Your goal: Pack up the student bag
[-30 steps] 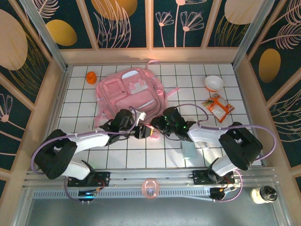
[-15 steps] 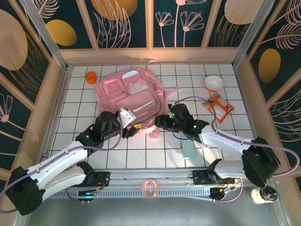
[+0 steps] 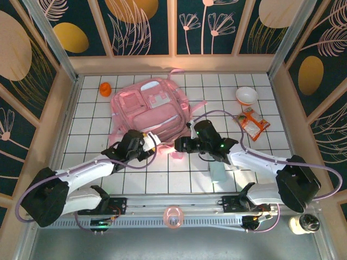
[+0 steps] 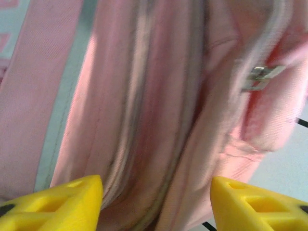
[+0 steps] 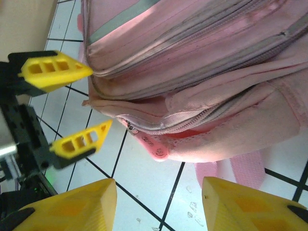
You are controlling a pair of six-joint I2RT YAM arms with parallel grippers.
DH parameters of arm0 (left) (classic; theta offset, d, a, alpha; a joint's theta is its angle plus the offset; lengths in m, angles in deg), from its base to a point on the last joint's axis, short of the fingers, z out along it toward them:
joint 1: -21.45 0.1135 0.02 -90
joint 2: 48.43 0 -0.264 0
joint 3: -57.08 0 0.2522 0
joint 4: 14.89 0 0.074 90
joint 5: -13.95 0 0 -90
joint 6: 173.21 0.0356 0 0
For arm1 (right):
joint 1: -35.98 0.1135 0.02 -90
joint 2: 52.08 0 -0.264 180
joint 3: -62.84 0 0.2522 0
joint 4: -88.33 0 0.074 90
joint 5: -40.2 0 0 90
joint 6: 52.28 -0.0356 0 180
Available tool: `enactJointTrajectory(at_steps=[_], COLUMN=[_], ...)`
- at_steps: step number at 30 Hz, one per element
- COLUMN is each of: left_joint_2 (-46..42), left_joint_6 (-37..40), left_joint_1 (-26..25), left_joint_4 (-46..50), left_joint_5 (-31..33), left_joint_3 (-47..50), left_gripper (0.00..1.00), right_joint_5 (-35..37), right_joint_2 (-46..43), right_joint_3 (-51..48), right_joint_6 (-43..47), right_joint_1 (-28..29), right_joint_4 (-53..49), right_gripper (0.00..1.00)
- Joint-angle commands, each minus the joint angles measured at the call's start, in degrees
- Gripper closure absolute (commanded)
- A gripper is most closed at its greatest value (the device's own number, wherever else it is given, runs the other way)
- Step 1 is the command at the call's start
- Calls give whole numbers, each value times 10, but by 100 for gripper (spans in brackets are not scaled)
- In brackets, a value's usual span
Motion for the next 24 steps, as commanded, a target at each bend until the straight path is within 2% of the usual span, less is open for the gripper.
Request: enactJointTrajectory(at_steps=[1,3,8,10,20,24], left_joint_2=[7,14,34,38,39,39], left_joint_6=[-30,-30,-22,-21,-26,-38], left_joint_1=[21,25,26,28,28,28], left_joint_4=[-64,-73,-69,-69,-53,-23], left_joint_5=[-27,-37,-65,-71,-118,-150], left_joint_3=[0,0,1,1,-12,-34], left_gripper=[48,51,46,48,89,100], right_joint_5=[-31,-30,20,31,45,51], right_joint_2=[22,38,78,94,150,133], right_joint_3=[20,33,78,95,136,128], right_joint_6=[29,38,78,90,98,58], right_joint_1=[4,7,27,35,48,49], right_joint_4=[23,11,-39,-49,-52,-51], right_gripper=[51,51,51,51,51,53])
